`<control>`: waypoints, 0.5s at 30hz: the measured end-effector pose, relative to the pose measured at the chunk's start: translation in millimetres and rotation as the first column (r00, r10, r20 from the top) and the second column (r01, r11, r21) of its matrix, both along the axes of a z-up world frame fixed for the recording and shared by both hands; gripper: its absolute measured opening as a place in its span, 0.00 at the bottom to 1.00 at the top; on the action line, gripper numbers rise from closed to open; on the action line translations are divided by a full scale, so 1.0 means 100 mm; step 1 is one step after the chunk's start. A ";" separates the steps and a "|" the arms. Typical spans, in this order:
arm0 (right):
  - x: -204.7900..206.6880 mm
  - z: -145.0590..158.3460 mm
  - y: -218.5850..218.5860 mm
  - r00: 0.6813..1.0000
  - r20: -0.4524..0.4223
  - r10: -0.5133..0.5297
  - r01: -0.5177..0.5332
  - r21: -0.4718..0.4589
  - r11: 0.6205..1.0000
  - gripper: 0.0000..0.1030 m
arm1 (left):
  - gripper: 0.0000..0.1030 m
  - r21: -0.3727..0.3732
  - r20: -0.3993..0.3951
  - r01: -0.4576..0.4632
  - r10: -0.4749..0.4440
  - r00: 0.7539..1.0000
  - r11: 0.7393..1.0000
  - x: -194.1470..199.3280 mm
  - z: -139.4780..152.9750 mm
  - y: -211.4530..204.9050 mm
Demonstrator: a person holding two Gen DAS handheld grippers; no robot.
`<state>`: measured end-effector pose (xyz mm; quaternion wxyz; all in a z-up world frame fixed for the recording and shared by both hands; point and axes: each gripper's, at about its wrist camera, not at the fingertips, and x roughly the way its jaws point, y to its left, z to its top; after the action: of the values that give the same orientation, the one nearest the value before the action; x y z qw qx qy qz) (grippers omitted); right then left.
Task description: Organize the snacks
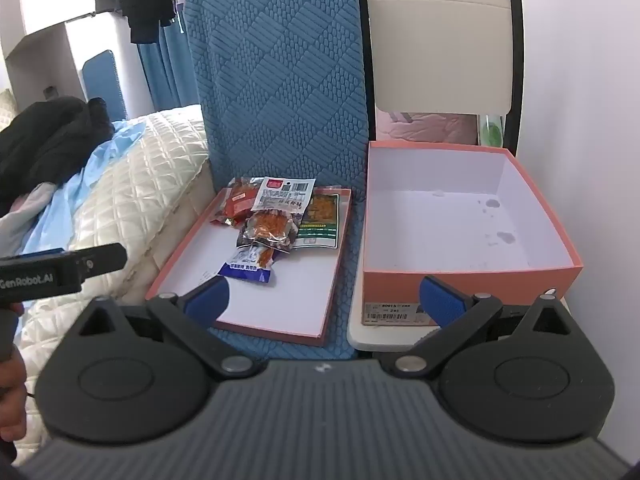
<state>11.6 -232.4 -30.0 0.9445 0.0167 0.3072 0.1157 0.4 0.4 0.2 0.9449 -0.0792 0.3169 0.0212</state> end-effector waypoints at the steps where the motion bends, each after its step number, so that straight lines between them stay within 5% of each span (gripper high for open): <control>1: 0.00 -0.01 0.00 1.000 -0.003 -0.001 0.001 0.000 1.000 1.00 | 1.00 0.002 0.000 0.001 -0.001 1.000 1.000 0.00 0.00 0.00; 15: 0.03 0.01 0.01 1.000 -0.005 -0.006 0.006 0.008 1.000 1.00 | 1.00 -0.010 -0.004 0.004 -0.004 1.000 1.000 0.07 -0.05 0.01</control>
<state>14.8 -231.3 -29.0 0.9439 0.0216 0.3092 0.1140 7.7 1.3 -4.4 0.9439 -0.0831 0.3191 0.0181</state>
